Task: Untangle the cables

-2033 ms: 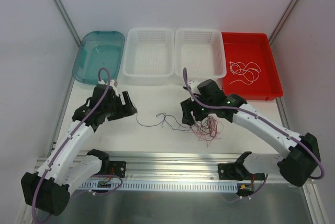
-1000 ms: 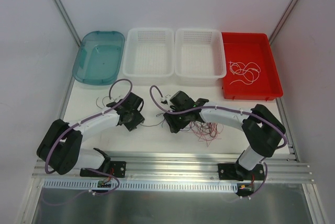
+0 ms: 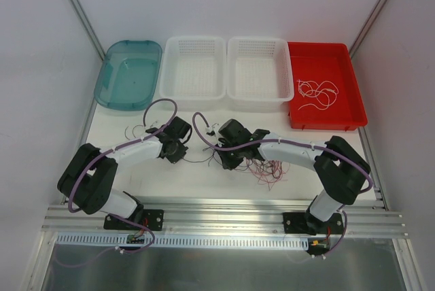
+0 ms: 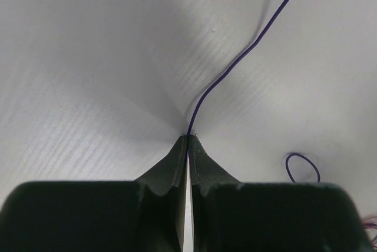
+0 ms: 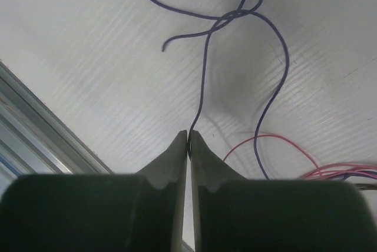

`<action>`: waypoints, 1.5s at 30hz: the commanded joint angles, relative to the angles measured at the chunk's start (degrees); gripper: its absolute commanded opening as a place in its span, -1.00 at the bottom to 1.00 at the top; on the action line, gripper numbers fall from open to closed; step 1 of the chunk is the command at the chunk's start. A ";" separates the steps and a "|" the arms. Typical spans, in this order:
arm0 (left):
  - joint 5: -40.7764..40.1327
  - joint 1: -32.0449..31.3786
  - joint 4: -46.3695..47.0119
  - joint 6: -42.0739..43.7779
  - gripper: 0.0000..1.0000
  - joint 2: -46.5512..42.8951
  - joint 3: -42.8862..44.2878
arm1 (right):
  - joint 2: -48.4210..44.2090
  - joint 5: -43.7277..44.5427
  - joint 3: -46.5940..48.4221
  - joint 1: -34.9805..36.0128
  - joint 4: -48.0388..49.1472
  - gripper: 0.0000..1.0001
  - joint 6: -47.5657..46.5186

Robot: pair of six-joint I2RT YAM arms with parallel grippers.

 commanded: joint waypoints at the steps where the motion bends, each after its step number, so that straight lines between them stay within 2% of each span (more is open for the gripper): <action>1: -6.91 -0.32 -6.69 5.58 -1.00 0.41 1.06 | -2.45 -0.19 -0.54 0.36 -0.75 -0.92 -0.81; 2: -7.88 -0.32 -7.66 6.20 -1.00 0.14 1.32 | -3.07 0.25 -0.72 0.28 -1.10 -0.98 -0.98; 16: -12.72 7.94 -10.65 18.06 -1.00 -3.99 2.38 | -12.99 4.03 -5.46 -2.71 -6.99 -0.99 -2.13; 22: -13.60 15.05 -11.01 22.90 -1.00 -7.59 0.80 | -24.66 5.17 -8.01 -9.47 -11.81 -0.99 -0.46; 26: -14.04 19.19 -10.92 25.02 -1.00 -9.00 0.09 | -32.68 3.43 -8.02 -17.01 -14.99 -0.99 -0.02; 36: -18.43 23.94 -12.15 34.77 -1.00 -13.39 5.18 | -37.43 -1.50 -9.59 -25.74 -17.02 -0.99 0.24; 39: -15.90 24.20 -12.06 39.59 -1.00 -13.92 7.55 | -37.00 -4.57 -10.21 -26.18 -15.53 -0.99 1.30; 42: -13.43 24.20 -11.97 42.58 -1.00 -13.92 9.84 | -35.95 -6.51 -10.74 -26.09 -14.47 -0.76 2.26; 43: -13.43 24.20 -11.89 43.03 -1.00 -14.18 10.20 | -35.94 -6.95 -10.91 -26.09 -14.21 -0.61 2.35; 45: -15.52 24.20 -11.80 44.52 -1.00 -14.71 10.82 | -36.20 -7.13 -11.09 -26.09 -13.94 -0.46 2.35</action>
